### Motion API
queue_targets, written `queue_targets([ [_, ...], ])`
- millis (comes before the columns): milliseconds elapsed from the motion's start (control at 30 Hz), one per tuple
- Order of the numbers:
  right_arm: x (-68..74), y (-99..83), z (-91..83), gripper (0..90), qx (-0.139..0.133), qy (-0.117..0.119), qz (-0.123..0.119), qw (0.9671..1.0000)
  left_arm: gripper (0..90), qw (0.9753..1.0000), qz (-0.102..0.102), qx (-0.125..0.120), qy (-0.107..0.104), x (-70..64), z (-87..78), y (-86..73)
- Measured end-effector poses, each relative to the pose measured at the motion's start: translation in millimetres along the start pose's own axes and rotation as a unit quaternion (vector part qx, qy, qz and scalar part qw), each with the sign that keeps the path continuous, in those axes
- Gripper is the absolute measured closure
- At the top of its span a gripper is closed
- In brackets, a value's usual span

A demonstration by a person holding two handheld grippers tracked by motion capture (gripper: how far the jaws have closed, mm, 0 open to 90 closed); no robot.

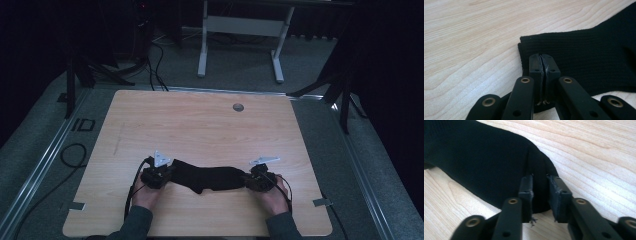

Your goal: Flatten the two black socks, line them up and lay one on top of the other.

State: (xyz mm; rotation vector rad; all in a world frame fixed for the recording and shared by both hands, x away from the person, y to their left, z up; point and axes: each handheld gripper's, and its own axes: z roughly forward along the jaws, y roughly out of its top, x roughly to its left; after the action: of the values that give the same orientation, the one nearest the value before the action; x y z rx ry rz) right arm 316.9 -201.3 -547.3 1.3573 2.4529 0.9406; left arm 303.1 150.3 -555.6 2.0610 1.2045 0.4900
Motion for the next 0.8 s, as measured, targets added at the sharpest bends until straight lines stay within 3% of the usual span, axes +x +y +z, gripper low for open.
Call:
queue_targets([
  [133, -0.1, 0.1, -1.7, 57.9, -0.011, 0.008, 0.002, 0.9999, 78.8, 0.9999, -0.003, -0.008, -0.012, 0.7, -0.8, 0.0],
  [367, -1.4, 1.2, -10.8, 48.9, -0.04, 0.016, 0.013, 0.999, 63.4, 0.9994, -0.012, -0.024, -0.022, 1.6, -6.8, 1.4],
  [600, 0.0, 4.2, -25.4, 42.0, -0.076, 0.019, 0.015, 0.9969, 58.5, 0.9969, -0.046, -0.057, -0.03, 13.9, -19.8, 0.5],
  [733, -7.8, 3.3, -31.0, 39.7, -0.095, 0.037, 0.036, 0.9942, 57.2, 0.9963, -0.059, -0.057, -0.026, 20.4, -22.8, -1.1],
  [800, -13.6, 1.6, -32.5, 39.2, -0.098, 0.024, 0.044, 0.9939, 56.9, 0.9963, -0.064, -0.053, -0.021, 23.2, -22.9, -1.8],
])
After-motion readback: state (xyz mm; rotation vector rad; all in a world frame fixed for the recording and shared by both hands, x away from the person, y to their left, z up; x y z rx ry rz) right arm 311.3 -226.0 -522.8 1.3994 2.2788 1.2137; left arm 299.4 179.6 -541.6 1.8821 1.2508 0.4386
